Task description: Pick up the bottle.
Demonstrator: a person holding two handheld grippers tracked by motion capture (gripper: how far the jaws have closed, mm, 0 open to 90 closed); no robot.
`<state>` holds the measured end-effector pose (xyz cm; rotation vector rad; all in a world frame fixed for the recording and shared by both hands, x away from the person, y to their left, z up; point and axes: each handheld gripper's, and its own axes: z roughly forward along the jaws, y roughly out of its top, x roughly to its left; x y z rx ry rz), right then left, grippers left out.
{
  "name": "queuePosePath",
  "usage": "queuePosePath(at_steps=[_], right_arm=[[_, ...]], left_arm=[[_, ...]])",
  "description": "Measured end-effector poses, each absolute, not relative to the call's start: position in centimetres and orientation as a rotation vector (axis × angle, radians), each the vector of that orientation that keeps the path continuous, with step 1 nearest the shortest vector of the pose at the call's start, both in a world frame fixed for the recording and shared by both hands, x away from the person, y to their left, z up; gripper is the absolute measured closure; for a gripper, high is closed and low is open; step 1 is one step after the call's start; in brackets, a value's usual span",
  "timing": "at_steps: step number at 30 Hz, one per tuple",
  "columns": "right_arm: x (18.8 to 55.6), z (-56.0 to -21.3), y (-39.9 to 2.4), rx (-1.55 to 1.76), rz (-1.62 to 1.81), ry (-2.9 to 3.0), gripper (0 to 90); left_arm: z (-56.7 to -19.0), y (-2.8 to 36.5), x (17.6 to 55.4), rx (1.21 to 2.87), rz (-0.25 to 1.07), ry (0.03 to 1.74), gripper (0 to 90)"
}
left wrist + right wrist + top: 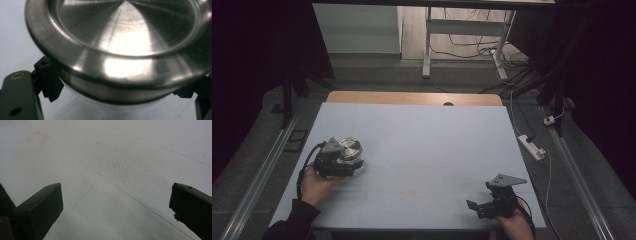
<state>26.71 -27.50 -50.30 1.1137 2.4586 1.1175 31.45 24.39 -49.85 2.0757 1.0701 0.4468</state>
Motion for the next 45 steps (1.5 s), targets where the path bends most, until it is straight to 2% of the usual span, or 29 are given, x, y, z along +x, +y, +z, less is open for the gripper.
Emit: queuePosePath(at_steps=[18, 45], right_arm=[[26.7, -50.3, -27.5, 1.113, 1.121, 2.460, 0.0], [26.7, -50.3, -27.5, 1.104, 1.125, 2.462, 0.0]], left_arm=[[-47.4, 19.6, 32.4, 2.114, 0.405, 0.890, 15.4], [-45.8, 11.7, 33.8, 2.172, 0.330, 0.673, 15.5]])
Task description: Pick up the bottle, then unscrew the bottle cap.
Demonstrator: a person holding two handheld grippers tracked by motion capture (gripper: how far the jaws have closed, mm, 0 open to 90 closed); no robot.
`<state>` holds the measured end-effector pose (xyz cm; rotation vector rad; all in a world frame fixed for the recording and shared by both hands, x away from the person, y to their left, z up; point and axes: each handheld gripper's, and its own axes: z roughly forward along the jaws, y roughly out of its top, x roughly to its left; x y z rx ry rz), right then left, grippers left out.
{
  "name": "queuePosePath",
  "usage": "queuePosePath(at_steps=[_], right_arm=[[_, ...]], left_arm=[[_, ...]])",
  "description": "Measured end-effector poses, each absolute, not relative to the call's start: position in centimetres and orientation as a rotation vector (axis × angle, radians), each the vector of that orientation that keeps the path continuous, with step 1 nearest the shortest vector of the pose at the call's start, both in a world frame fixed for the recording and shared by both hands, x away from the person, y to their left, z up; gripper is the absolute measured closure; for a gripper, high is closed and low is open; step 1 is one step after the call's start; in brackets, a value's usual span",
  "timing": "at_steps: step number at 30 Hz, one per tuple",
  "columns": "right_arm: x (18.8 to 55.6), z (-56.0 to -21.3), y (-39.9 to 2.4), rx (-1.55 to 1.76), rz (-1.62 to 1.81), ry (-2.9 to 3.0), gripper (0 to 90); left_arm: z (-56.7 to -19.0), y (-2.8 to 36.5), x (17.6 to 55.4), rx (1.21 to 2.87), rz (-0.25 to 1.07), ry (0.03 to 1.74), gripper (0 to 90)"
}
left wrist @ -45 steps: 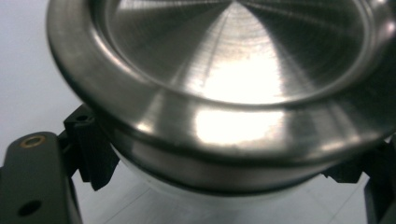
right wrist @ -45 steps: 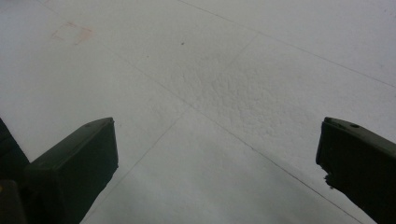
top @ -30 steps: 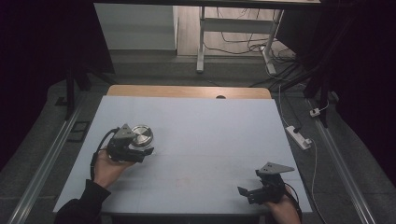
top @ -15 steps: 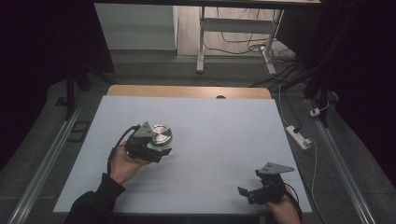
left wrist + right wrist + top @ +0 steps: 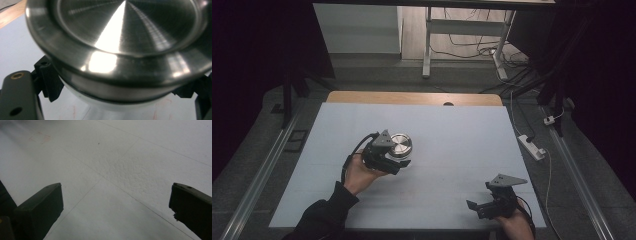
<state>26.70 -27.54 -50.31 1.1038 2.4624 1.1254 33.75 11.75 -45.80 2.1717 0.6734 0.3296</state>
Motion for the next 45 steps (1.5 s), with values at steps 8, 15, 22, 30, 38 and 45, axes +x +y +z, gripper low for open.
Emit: queuePosePath(at_steps=[8, 15, 22, 30, 38, 45], right_arm=[[26.6, -50.3, -27.4, 1.085, 1.115, 2.467, 0.0], [26.6, -50.3, -27.4, 1.082, 1.118, 2.469, 0.0], [26.5, -50.3, -27.6, 1.084, 1.131, 2.462, 0.0], [26.4, -50.0, -27.7, 1.095, 1.159, 2.430, 0.0], [26.2, -49.2, -26.9, 1.056, 1.211, 2.421, 0.0], [26.3, -48.5, -25.7, 0.976, 1.244, 2.431, 0.0]], left_arm=[[-46.0, 10.8, 33.6, 2.182, 0.311, 0.653, 15.5], [-46.3, 9.9, 33.4, 2.194, 0.287, 0.631, 15.5], [-46.5, 9.4, 33.3, 2.203, 0.278, 0.619, 15.5], [-46.5, 9.3, 33.2, 2.197, 0.265, 0.611, 15.5], [-46.7, 9.1, 33.3, 2.213, 0.258, 0.610, 15.5], [-46.9, 9.0, 33.3, 2.205, 0.250, 0.614, 15.5]])
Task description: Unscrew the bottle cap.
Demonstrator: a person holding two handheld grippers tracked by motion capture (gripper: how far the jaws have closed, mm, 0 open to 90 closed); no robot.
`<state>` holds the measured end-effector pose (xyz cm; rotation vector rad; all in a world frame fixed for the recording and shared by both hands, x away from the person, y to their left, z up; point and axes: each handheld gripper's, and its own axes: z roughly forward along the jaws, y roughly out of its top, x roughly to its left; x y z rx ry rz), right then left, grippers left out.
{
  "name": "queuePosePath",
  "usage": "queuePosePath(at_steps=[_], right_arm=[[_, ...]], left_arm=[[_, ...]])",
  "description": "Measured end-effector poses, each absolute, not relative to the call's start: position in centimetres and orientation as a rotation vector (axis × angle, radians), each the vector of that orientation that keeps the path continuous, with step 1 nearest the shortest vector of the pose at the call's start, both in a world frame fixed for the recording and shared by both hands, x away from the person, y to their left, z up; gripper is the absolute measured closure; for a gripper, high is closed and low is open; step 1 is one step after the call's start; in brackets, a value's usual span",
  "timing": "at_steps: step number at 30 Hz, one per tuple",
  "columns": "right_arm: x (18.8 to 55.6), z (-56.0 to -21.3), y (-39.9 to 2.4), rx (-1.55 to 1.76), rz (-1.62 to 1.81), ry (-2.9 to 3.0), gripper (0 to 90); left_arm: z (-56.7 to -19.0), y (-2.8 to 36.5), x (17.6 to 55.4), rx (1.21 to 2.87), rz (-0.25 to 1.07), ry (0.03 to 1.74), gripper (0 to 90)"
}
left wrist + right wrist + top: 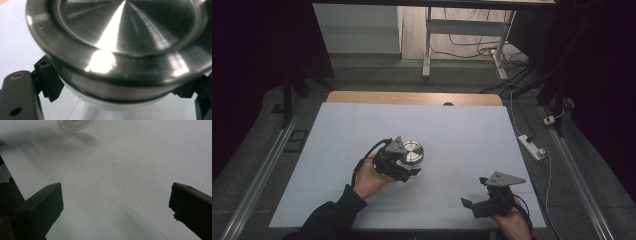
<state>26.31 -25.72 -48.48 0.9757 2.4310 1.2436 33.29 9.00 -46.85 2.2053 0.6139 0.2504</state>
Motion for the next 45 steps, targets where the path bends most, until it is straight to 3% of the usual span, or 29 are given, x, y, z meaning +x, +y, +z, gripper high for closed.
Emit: queuePosePath(at_steps=[45], right_arm=[[32.5, -42.7, -13.0, 0.754, 1.437, 2.453, 0.0]], left_arm=[[-47.2, 8.5, 33.0, 2.206, 0.231, 0.605, 15.5]])
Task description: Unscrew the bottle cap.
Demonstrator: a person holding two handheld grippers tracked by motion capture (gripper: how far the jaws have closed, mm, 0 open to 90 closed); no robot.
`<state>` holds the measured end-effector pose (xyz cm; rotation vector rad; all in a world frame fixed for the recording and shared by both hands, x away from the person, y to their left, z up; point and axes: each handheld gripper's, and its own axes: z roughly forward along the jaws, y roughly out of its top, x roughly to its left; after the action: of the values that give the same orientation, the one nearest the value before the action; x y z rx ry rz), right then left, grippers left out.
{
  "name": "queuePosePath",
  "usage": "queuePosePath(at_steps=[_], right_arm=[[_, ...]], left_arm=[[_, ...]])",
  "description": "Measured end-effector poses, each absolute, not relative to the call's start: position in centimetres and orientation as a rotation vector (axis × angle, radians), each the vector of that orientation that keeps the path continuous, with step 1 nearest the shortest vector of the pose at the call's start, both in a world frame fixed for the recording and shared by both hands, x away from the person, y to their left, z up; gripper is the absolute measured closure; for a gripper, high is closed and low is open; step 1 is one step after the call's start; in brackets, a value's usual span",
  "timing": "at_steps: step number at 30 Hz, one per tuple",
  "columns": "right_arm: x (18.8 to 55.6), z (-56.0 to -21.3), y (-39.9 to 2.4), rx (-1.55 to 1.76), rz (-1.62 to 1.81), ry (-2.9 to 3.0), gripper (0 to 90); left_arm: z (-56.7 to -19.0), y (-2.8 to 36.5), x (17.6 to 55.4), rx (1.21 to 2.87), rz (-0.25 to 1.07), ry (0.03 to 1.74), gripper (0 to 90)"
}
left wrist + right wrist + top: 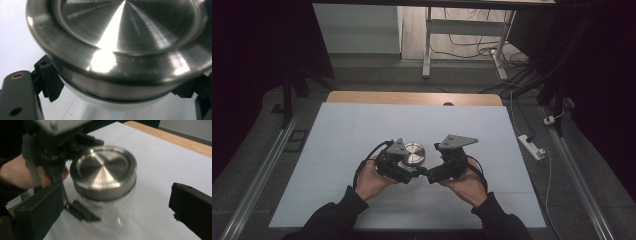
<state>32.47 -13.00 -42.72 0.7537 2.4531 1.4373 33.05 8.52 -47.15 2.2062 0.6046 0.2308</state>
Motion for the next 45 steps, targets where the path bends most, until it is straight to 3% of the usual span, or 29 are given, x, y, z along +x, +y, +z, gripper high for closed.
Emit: queuePosePath(at_steps=[9, 13, 16, 28, 35, 41, 42, 43, 45], right_arm=[[33.3, -43.1, -10.5, 0.728, 1.423, 2.446, 2.2], [33.4, -43.2, -10.0, 0.710, 1.431, 2.428, 7.8], [33.2, -43.3, -9.9, 0.672, 1.465, 2.425, 19.2], [33.7, -42.8, -10.6, 0.526, 1.519, 2.517, 19.6], [35.4, -42.9, -12.2, 0.240, 1.660, 2.690, 19.5], [36.2, -43.2, -12.7, 0.138, 1.728, 2.746, 19.0], [36.1, -43.2, -12.7, 0.169, 1.724, 2.739, 17.9], [35.8, -43.1, -12.5, 0.200, 1.710, 2.720, 7.6], [35.7, -42.9, -12.5, 0.221, 1.690, 2.718, 5.6]], left_arm=[[-47.1, 8.3, 32.9, 2.208, 0.236, 0.620, 15.5], [-47.1, 8.3, 32.9, 2.210, 0.232, 0.626, 15.5], [-47.2, 8.3, 33.0, 2.207, 0.218, 0.626, 15.5], [-46.9, 8.7, 33.0, 2.208, 0.140, 0.509, 15.5], [-46.7, 8.5, 32.8, 2.236, 0.071, 0.366, 15.5], [-46.9, 8.2, 32.7, 2.245, 0.066, 0.350, 15.5], [-46.9, 8.3, 32.7, 2.243, 0.072, 0.364, 15.5], [-46.8, 8.3, 32.8, 2.246, 0.081, 0.372, 15.5], [-46.8, 8.5, 32.9, 2.231, 0.093, 0.413, 15.5]])
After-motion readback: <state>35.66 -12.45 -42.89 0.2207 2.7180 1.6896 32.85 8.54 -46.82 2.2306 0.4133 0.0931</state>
